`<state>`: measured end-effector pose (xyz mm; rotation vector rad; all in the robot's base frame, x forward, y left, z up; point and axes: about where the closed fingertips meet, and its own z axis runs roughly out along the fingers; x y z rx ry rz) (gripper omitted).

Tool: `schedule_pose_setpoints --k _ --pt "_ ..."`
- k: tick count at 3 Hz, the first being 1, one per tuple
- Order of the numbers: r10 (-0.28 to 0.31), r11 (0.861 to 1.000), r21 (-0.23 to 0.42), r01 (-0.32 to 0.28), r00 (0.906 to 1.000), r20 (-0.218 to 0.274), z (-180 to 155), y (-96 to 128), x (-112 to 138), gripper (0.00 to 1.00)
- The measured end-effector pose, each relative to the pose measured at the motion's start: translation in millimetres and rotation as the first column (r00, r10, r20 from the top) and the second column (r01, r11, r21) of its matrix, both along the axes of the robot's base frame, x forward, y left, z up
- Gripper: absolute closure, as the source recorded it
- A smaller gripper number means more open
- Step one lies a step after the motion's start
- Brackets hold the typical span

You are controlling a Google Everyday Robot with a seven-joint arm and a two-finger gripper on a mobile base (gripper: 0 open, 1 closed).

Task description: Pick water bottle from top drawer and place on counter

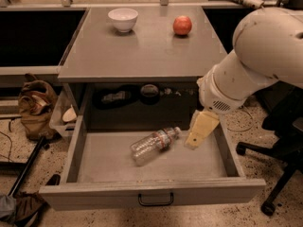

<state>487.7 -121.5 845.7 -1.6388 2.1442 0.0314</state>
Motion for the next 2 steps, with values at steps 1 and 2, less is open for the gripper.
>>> schedule_pose_setpoints --k 1,2 --pt "0.000 1.000 0.000 0.000 1.0000 0.000 0.0 0.0 0.0 0.00" --pt "0.010 1.000 0.002 -0.010 1.0000 -0.001 -13.7 4.5 4.7 0.00"
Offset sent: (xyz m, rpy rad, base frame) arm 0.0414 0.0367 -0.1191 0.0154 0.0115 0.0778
